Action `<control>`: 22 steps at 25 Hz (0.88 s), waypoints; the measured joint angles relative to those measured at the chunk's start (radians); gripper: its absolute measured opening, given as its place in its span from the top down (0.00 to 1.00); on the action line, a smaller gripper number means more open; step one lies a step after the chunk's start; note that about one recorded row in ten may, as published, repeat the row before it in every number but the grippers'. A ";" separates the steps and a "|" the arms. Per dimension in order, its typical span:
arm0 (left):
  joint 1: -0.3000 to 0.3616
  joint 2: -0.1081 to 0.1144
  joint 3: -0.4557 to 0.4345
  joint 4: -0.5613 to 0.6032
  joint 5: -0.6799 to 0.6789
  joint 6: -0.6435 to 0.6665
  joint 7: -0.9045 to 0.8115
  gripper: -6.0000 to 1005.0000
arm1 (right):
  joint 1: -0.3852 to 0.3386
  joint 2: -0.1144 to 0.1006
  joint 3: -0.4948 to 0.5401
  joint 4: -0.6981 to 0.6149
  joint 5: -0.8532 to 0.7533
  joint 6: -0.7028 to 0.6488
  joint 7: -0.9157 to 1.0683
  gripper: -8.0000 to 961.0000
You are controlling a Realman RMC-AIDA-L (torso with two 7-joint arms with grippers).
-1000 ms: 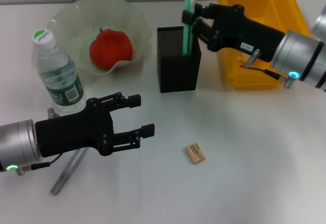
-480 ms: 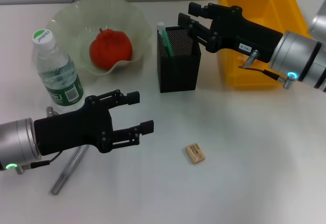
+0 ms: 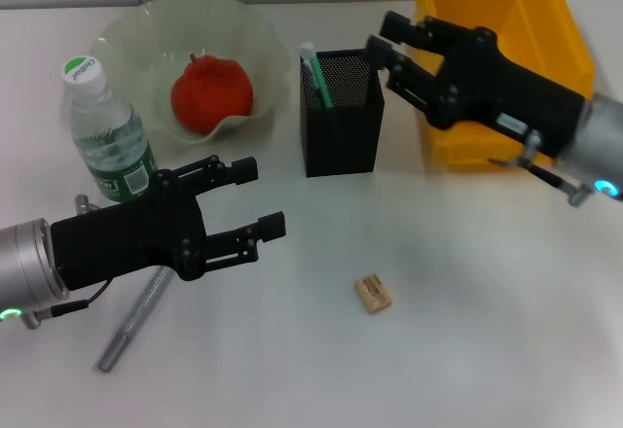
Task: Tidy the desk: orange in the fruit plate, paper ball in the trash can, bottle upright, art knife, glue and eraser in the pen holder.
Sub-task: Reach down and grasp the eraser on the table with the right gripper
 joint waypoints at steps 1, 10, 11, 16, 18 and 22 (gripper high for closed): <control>0.000 0.000 0.000 0.000 0.000 0.001 0.000 0.23 | -0.021 -0.001 0.000 0.006 0.000 -0.058 -0.038 0.60; 0.008 0.005 -0.023 0.010 -0.001 0.010 -0.011 0.23 | -0.056 -0.002 -0.038 0.092 -0.029 -0.196 -0.202 0.55; 0.016 0.009 -0.044 0.013 -0.001 0.022 -0.011 0.23 | -0.057 -0.003 -0.049 0.100 -0.063 -0.201 -0.213 0.55; 0.034 0.020 -0.074 0.013 -0.002 0.044 -0.014 0.23 | -0.070 -0.002 -0.049 0.109 -0.114 -0.180 -0.208 0.52; 0.037 0.022 -0.077 0.013 -0.001 0.048 -0.014 0.23 | -0.074 -0.001 -0.047 0.112 -0.115 -0.177 -0.208 0.48; 0.045 0.026 -0.079 0.012 0.003 0.056 -0.015 0.23 | -0.090 -0.001 -0.040 0.115 -0.110 -0.180 -0.214 0.40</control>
